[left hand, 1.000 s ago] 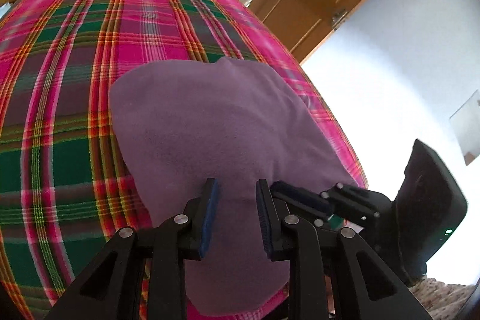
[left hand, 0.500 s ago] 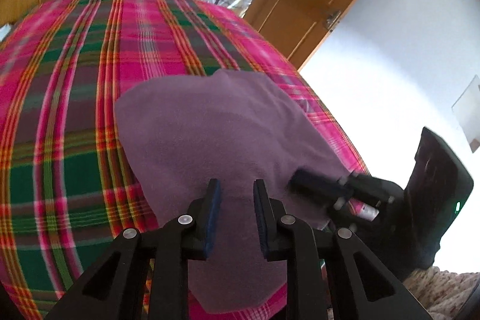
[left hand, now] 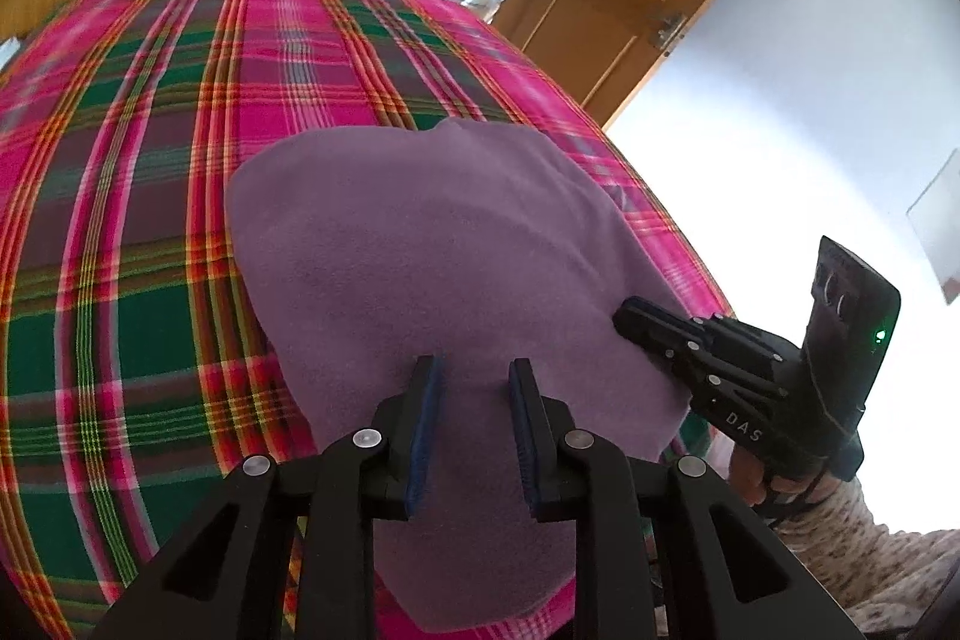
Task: Fold clothes
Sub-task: 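Open both grippers and pull them back from the folded bundle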
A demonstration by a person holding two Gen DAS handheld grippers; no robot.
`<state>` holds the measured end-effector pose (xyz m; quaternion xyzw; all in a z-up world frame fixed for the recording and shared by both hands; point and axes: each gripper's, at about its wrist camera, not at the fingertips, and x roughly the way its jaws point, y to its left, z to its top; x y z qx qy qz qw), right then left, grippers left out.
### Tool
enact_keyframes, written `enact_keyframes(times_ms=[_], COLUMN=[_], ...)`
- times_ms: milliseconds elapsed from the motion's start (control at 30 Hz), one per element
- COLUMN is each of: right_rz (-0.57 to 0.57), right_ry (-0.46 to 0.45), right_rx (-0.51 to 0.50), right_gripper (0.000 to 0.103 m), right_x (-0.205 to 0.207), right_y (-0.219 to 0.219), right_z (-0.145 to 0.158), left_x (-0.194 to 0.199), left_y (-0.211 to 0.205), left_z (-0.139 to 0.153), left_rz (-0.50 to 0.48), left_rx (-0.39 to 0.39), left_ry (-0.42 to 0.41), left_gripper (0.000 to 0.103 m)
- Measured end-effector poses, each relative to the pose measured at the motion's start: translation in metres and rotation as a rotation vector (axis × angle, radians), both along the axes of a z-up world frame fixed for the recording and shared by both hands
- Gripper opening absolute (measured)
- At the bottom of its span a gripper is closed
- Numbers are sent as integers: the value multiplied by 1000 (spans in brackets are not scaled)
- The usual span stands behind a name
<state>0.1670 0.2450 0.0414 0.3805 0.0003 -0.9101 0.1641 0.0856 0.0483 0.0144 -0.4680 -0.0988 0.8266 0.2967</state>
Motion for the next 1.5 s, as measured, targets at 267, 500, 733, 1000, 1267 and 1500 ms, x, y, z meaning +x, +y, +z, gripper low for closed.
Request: enact_keyframes(times_ms=[267,500,733,1000,1267,1500], right_rz=[-43,-23,15,64,90,179], right_ry=[-30,-39,-122,-272,-471,-537], right_rx=[39,13,-76,-203,-456,-486], right_gripper=[6,6,25,56,59,64], right_x=[-26,-25,-40,-61,-97,-114], right_y=[12,17,38,72,105,100], right_z=[3,1,14,11,-15,-24], left_x=[-9,-11,-19,-33,-41,-51], left_y=[1,-2,-17,-42,-64,-71], left_z=[4,0,7,-2,-15,-32], left_rz=[-2,-9,-5,-17,19,35], left_rx=[-2,20,15,126,175,228], left_ry=[-24,-45,-68,-184,-288,-375], left_gripper=[24,24,32,46,64,66])
